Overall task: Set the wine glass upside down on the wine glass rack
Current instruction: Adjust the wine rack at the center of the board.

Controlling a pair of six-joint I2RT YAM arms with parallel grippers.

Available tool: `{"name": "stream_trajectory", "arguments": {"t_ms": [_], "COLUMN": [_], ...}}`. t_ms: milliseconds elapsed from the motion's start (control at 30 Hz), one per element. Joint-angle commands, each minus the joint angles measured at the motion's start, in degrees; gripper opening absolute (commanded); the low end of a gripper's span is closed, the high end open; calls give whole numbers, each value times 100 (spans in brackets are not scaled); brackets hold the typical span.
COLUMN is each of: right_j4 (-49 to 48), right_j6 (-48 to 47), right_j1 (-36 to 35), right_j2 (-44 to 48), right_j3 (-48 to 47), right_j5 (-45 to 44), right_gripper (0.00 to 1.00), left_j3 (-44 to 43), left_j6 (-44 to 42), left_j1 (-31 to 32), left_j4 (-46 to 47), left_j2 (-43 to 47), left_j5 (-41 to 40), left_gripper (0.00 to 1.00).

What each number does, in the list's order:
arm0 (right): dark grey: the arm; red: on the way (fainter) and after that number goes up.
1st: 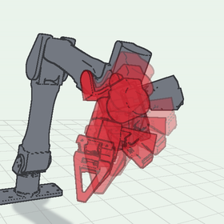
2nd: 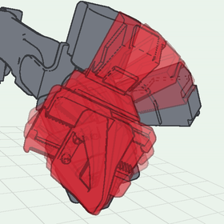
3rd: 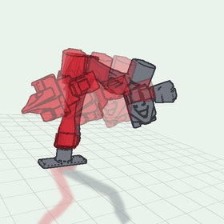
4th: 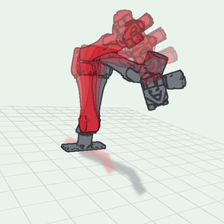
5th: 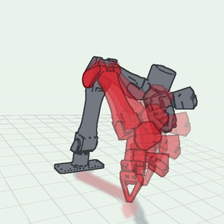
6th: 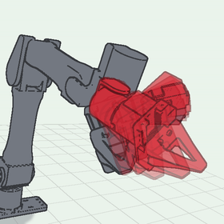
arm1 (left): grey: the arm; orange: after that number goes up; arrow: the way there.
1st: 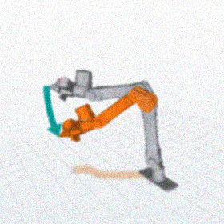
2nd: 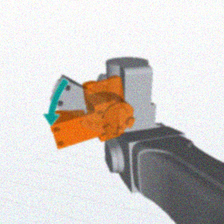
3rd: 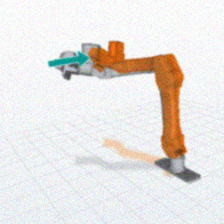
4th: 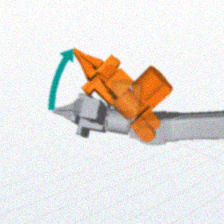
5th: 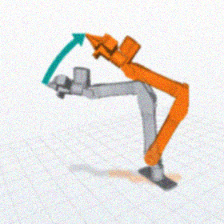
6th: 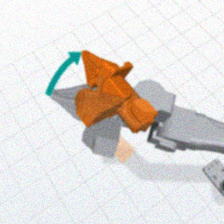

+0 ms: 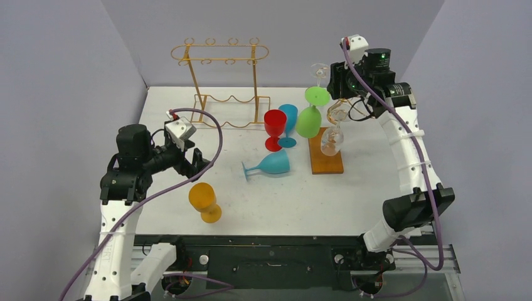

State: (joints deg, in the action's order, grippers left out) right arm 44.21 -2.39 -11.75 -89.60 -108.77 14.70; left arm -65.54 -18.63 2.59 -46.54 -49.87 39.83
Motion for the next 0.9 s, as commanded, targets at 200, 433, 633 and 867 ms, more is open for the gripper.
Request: {"name": "stream_trajectory", "arguments": {"t_ms": [200,433,633,867], "right_j4": [120,58,51,-46], "right_j6": [-335,-423,-497,-500], "right_j1": [631,659,656,649], "right_j2": [288,421,437,302], "right_j3": [-34,289,464,523], "right_j5": [744,918,835,734], "right_gripper": [49,49,49,44], "left_j3": [-483,-566,-626,-648], "left_j6": [-18,13,34,53], "left_j1": [113,178,222,285], "left_j4": [-71,-55,-46,-30], "left_j2": [-45,-89,-135,-164], "left_j5": [-54,-129,-158,-193], "left_gripper": [90,90,91,91]}}
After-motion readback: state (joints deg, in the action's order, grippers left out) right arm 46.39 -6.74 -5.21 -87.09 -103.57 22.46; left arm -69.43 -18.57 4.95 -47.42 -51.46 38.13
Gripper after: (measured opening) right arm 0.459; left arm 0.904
